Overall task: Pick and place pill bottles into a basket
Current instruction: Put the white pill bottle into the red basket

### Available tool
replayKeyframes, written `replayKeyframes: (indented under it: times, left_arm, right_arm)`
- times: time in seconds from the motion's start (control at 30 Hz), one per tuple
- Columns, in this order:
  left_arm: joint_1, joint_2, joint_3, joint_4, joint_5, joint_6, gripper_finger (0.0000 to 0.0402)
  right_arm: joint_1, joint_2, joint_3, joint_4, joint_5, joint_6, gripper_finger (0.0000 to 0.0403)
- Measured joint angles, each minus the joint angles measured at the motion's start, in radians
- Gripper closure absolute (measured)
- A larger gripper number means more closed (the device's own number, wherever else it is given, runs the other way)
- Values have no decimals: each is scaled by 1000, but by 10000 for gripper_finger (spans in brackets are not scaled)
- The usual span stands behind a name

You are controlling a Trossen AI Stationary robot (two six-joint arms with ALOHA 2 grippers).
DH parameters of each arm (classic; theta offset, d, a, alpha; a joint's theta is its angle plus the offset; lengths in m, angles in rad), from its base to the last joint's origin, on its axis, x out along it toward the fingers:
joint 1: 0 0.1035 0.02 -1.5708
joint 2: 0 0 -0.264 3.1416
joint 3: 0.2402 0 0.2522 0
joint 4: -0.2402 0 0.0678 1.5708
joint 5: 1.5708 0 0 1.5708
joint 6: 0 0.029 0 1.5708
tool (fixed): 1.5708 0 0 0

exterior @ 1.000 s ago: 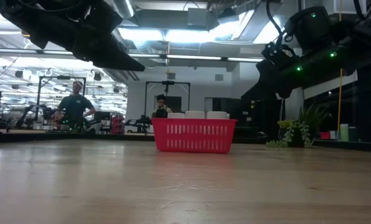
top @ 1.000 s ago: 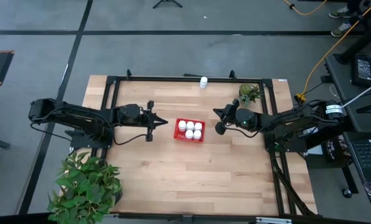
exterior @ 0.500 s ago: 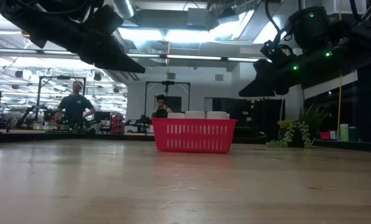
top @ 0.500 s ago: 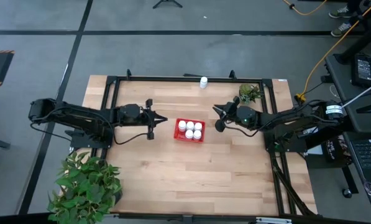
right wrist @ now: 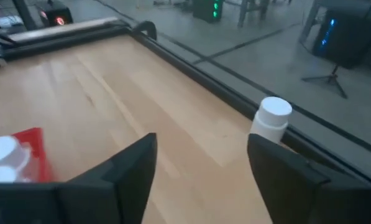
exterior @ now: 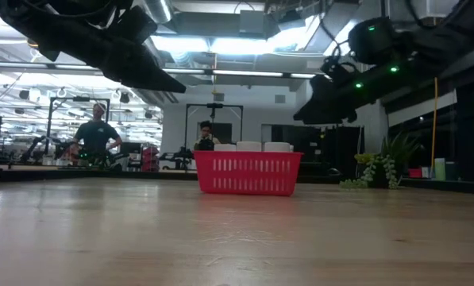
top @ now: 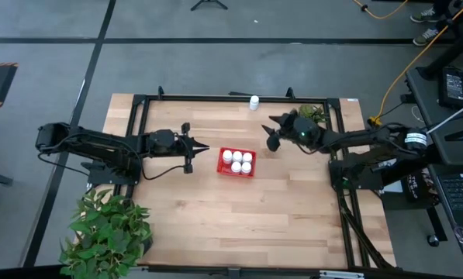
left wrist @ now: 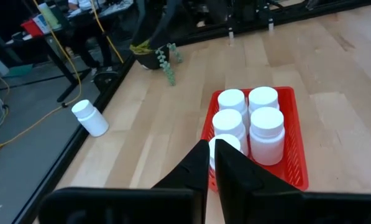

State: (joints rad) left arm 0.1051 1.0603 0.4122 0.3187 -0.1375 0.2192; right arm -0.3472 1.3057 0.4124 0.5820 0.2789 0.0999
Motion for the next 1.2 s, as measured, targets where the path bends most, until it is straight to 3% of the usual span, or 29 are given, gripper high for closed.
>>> replayKeyframes:
  times: [0.2, 0.47, 0.7, 0.9, 1.2]
  left_arm:
    - [0, 0, 0, 0, 0, 2, 378]
    - [0, 0, 0, 0, 0, 3, 376]
    - [0, 0, 0, 0, 0, 3, 377]
    - [0, 0, 0, 0, 0, 3, 375]
    - [0, 0, 0, 0, 1, 0, 377]
  right_arm:
    - [-78, 82, 150, -184, -13, -1, 130]
    - [-146, 211, 356, -338, -119, -1, 136]
    - [-187, 318, 538, -515, -127, -2, 139]
    - [-248, 381, 706, -757, -280, 57, 139]
    - [-289, 441, 906, -1012, -282, 77, 139]
